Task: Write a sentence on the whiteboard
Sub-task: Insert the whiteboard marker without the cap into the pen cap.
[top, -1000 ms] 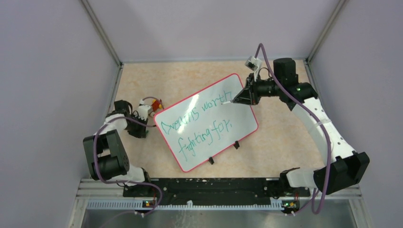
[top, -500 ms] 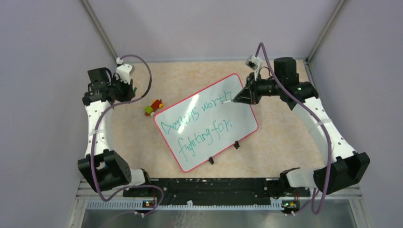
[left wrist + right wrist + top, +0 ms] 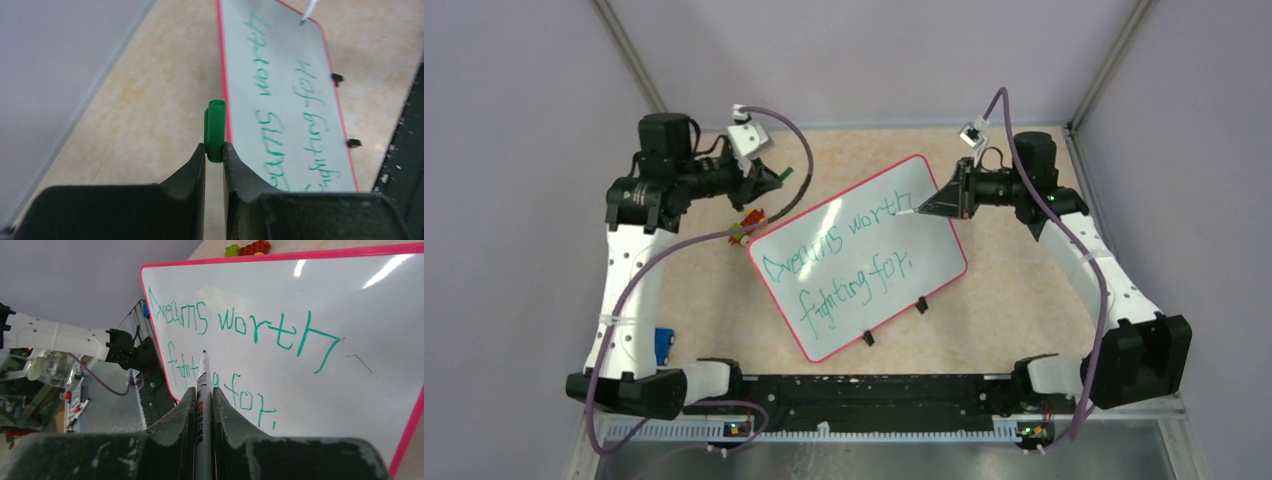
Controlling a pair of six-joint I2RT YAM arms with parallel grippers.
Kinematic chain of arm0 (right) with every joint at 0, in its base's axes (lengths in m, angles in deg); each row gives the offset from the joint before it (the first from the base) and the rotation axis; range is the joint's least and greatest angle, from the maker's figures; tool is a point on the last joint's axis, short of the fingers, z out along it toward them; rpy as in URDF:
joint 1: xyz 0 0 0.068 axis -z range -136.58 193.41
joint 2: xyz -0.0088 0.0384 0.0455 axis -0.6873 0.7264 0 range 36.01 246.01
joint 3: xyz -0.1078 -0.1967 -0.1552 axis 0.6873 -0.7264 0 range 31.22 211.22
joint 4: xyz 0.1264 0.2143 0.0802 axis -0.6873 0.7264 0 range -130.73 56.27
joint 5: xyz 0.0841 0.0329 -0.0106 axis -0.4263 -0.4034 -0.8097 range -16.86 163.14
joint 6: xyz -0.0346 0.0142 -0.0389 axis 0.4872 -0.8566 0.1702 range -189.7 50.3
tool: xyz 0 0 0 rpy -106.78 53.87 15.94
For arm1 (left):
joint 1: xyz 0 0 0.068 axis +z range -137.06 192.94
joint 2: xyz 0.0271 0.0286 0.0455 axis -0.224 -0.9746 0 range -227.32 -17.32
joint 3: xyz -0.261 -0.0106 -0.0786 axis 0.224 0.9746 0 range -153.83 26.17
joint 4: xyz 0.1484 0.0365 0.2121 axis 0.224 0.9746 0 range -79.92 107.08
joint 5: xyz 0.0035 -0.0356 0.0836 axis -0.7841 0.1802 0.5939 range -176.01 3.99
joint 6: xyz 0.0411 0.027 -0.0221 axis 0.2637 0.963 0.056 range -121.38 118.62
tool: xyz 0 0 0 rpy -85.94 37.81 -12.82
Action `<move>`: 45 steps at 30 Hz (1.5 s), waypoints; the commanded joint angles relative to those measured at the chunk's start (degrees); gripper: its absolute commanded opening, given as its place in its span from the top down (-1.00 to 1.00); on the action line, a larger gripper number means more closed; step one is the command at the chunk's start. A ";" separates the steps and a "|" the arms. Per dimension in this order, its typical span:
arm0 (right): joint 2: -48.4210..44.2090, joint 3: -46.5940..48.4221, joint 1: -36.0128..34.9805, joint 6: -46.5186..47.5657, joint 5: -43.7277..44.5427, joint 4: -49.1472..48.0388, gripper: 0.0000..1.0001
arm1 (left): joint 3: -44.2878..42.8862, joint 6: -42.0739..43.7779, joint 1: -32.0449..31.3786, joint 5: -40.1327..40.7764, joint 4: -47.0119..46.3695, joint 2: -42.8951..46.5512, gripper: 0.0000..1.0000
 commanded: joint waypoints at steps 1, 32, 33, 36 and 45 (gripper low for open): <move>-2.33 -3.13 0.35 -9.56 -6.70 -13.46 1.00 | -1.20 3.18 -10.44 -2.36 8.40 -2.67 1.00; -3.26 -7.37 -6.08 -7.13 -11.01 -10.74 1.00 | 6.27 -6.17 -33.57 9.43 4.27 -11.84 1.00; -3.13 -7.18 -6.27 -7.14 -10.95 -10.75 1.00 | 6.21 -5.88 -33.66 9.27 4.39 -11.88 1.00; -2.89 -6.69 -7.10 -7.03 -10.71 -10.65 1.00 | 5.89 -5.28 -33.99 8.89 4.78 -12.05 1.00; -2.32 -6.53 -8.02 -6.64 -9.58 -10.60 1.00 | 5.68 -5.18 -34.37 8.62 5.11 -12.10 1.00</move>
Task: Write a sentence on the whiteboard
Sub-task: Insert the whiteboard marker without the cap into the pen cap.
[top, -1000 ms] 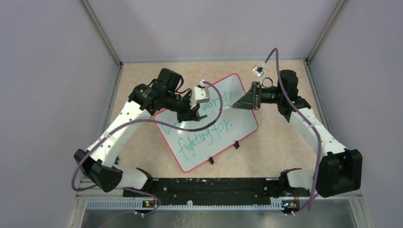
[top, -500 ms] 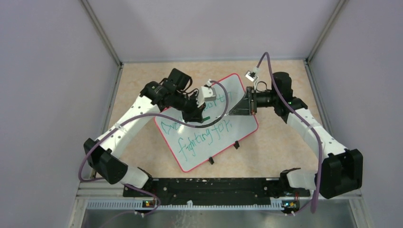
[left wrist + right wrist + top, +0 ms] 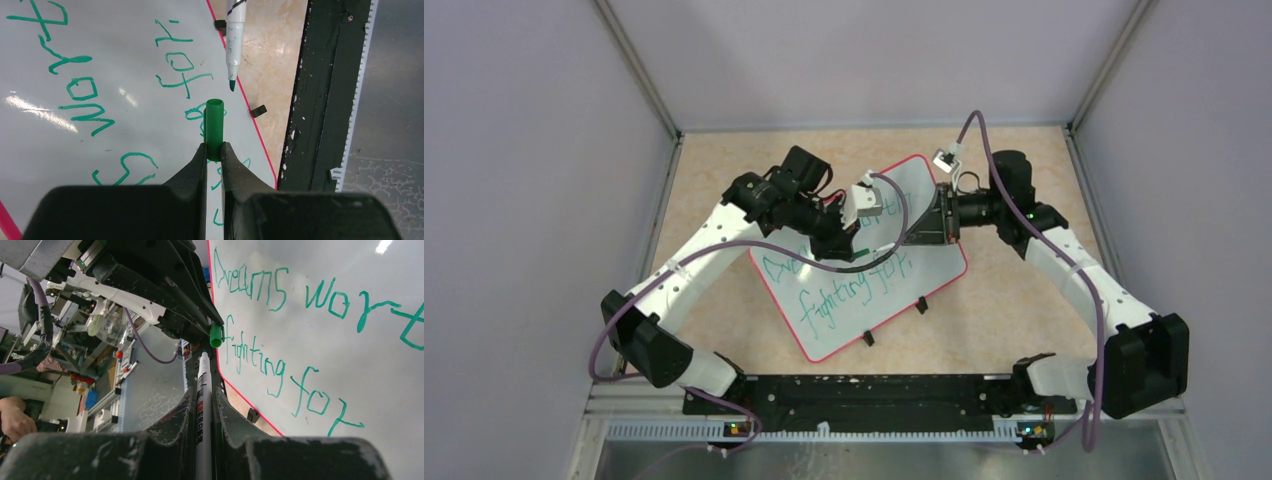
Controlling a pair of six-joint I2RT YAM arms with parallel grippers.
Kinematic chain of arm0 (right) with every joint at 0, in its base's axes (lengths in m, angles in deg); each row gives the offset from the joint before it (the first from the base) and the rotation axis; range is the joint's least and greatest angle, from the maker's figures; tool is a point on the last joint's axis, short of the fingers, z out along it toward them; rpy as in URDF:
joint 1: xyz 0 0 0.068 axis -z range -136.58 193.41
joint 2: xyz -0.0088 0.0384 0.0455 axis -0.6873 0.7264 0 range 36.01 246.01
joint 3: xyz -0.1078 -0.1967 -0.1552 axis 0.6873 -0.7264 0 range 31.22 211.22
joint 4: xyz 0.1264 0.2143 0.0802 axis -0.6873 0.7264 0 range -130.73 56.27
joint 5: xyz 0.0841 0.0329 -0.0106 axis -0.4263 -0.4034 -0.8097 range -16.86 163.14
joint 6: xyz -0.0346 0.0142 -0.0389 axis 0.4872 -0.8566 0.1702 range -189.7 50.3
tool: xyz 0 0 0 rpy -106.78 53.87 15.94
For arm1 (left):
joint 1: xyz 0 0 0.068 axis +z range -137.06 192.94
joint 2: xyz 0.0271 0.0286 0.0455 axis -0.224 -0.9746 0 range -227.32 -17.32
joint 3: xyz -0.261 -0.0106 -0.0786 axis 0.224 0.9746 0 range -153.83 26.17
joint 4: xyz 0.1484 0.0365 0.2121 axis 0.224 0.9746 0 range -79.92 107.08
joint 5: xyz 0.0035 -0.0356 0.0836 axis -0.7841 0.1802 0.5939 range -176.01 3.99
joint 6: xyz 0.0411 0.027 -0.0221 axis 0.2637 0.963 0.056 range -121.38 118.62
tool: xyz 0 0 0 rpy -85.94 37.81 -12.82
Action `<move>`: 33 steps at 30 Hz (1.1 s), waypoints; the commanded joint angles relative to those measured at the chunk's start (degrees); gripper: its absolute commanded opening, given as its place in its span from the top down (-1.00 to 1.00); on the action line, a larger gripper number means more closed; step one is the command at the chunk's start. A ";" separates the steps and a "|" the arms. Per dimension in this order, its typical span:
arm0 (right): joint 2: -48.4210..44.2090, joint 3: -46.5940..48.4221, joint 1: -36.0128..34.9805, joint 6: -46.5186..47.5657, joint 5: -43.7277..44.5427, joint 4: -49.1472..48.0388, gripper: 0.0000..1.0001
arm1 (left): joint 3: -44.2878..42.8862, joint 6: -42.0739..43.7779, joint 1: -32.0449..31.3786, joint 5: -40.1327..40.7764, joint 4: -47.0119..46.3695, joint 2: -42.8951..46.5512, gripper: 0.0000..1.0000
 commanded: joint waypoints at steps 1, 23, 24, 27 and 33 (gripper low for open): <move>-0.35 2.92 -0.78 1.71 0.24 -0.99 1.00 | -1.51 0.67 -0.47 -1.57 -0.46 0.26 1.00; 0.80 3.35 -2.09 3.35 2.33 -0.16 1.00 | -2.75 0.63 -1.09 -3.34 -0.31 -0.25 1.00; 0.85 3.42 -2.21 3.36 2.47 -0.07 1.00 | -2.81 0.73 -1.10 -3.48 -0.37 -0.25 1.00; 0.98 3.42 -2.39 3.51 2.36 -0.22 1.00 | -2.86 0.96 -1.23 -3.77 -0.13 -0.29 1.00; 1.39 3.46 -3.49 3.79 2.62 -0.05 1.00 | -4.06 -0.66 -1.31 -3.24 -0.58 -1.31 1.00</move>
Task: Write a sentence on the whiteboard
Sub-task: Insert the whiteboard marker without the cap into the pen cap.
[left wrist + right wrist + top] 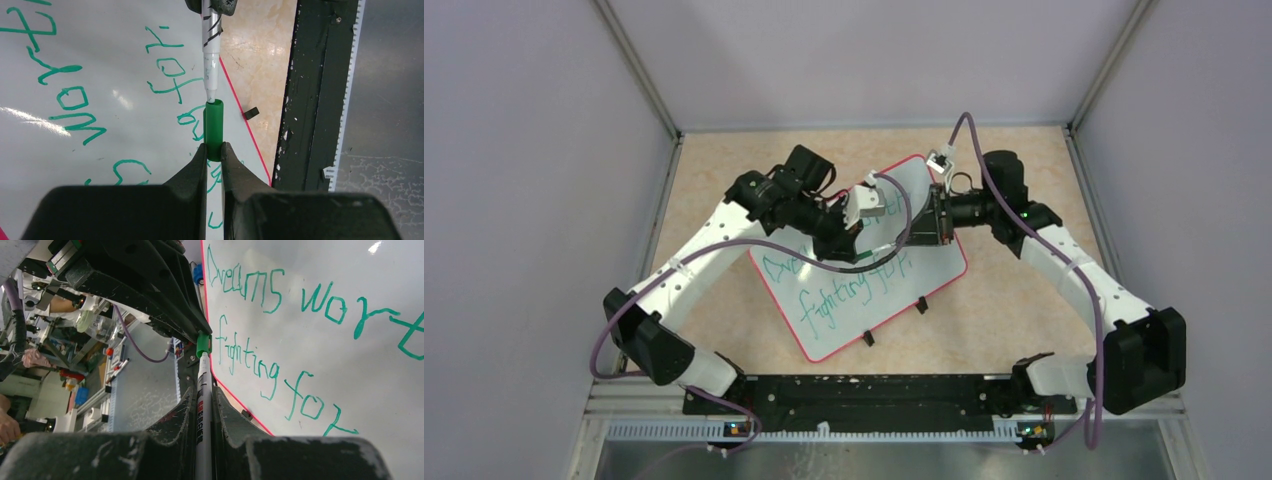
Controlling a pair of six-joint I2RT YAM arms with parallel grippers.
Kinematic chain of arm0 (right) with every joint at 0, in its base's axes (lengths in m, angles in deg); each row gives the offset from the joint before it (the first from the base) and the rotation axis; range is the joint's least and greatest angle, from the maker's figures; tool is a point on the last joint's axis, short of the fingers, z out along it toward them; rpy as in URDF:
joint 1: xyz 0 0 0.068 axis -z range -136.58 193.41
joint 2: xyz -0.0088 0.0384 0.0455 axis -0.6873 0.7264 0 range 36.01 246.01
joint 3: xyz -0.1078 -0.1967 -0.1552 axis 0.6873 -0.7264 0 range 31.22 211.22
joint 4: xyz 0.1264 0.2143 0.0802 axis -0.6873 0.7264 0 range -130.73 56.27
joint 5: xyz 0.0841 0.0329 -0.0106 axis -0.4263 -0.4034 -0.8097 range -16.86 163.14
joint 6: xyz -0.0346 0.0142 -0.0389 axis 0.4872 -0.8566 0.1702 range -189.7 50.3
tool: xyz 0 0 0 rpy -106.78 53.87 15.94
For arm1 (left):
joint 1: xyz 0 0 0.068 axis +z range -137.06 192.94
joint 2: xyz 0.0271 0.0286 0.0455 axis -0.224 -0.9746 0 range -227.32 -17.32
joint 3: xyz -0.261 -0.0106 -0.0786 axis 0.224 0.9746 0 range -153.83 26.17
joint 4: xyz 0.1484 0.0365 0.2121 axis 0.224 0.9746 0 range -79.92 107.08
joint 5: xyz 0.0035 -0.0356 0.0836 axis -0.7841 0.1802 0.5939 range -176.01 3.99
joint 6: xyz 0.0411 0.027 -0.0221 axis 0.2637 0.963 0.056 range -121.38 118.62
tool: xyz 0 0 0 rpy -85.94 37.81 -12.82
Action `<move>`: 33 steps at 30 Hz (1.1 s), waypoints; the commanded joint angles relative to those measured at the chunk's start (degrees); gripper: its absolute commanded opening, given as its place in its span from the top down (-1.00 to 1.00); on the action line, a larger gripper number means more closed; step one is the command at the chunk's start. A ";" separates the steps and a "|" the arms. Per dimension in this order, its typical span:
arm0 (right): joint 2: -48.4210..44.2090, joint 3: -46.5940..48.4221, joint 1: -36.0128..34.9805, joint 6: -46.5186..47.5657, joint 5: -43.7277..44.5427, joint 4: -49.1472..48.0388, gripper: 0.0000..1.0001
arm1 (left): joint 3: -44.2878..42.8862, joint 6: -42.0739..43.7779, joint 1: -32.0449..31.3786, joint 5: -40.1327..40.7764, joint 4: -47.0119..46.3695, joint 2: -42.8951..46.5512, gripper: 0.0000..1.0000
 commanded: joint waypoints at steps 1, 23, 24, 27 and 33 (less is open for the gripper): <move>0.48 2.70 -1.57 1.76 0.42 -0.60 1.00 | -3.23 -0.78 -0.53 -1.71 -1.18 -0.96 1.00; 2.26 1.12 -4.04 -2.10 -0.40 -7.25 1.00 | -10.57 -3.19 -1.68 -4.49 -5.36 -2.29 0.76; 2.27 1.22 -3.99 -2.48 -0.76 -8.00 1.00 | -10.41 -3.28 -1.69 -4.90 -6.14 -1.69 0.70; 2.06 1.19 -2.70 -5.98 -1.81 -11.19 1.00 | -9.84 -3.66 -1.64 -3.77 -7.58 0.01 0.53; 1.48 0.16 0.08 -14.06 -3.79 -20.04 1.00 | -8.45 -5.30 -0.61 -1.92 -10.34 3.82 0.19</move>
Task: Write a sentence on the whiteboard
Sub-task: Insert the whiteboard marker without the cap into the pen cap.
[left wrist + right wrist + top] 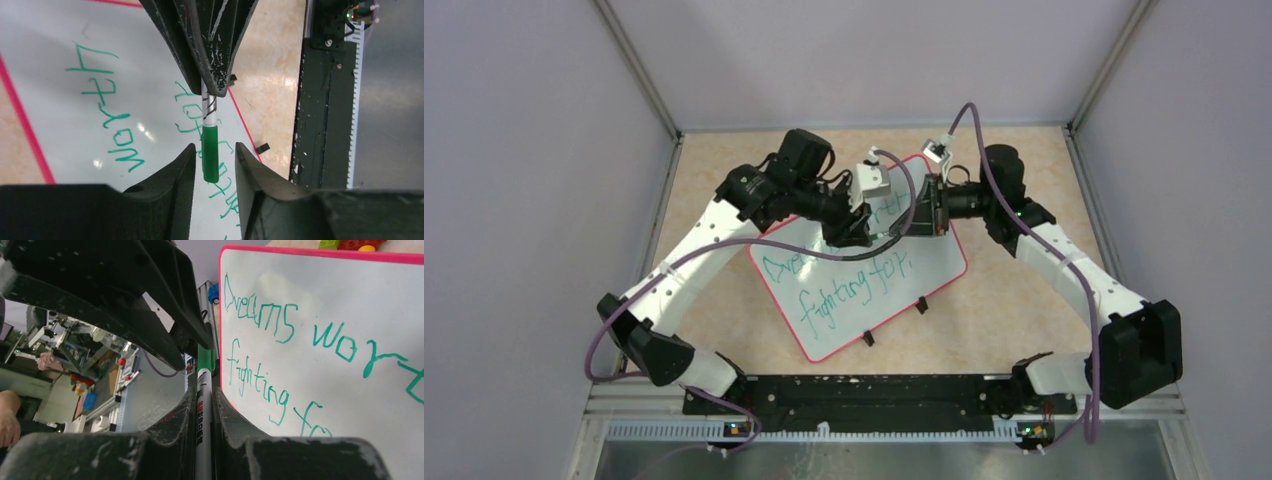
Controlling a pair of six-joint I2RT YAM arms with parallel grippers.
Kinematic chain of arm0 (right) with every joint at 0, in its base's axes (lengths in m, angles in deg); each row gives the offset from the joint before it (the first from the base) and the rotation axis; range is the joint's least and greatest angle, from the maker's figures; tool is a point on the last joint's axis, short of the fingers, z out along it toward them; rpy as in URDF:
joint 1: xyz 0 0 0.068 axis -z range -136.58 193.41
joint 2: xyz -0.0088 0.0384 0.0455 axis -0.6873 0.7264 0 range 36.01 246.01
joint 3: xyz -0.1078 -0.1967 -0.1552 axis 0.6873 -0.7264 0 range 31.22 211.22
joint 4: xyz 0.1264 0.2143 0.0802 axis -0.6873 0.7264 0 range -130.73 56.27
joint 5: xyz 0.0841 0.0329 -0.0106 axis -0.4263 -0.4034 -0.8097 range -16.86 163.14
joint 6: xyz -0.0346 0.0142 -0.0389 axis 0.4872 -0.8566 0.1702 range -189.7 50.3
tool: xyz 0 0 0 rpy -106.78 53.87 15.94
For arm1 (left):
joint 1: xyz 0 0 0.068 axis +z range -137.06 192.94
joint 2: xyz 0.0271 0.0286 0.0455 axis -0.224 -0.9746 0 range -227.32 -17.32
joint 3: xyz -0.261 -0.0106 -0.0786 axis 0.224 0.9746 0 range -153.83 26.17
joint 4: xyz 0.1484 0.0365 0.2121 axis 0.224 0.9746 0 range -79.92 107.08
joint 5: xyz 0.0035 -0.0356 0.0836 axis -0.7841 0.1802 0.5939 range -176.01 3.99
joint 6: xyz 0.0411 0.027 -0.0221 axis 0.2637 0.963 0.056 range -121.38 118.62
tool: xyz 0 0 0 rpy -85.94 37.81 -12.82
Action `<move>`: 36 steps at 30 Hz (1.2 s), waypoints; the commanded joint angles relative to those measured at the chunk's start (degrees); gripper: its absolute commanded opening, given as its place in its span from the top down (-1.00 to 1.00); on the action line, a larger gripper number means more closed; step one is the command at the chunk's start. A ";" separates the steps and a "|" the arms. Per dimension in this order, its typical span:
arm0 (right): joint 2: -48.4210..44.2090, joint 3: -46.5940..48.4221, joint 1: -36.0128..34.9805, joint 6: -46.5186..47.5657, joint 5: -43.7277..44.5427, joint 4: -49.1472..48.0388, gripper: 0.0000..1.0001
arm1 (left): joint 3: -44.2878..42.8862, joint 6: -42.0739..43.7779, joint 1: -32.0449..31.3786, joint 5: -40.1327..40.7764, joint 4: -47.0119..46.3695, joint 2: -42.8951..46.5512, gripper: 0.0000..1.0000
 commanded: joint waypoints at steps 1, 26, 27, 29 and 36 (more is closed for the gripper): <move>-0.12 0.04 1.32 -6.08 -2.48 -8.89 1.00 | -1.30 -1.86 1.03 -2.17 -7.03 5.56 0.10; 0.86 0.44 -1.11 -9.29 -2.81 -11.27 1.00 | 9.56 4.16 -1.80 7.75 -10.39 9.34 0.18; 0.94 0.29 -1.22 -9.61 -2.88 -11.71 1.00 | 9.59 3.90 -2.12 8.35 -10.58 9.01 0.22; 1.11 0.27 -1.40 -9.76 -2.93 -11.90 1.00 | 9.49 3.78 -2.32 8.84 -10.98 8.57 0.35; 1.32 0.49 -1.60 -10.11 -2.80 -12.18 1.00 | 9.42 3.66 -3.39 8.47 -10.98 7.56 0.62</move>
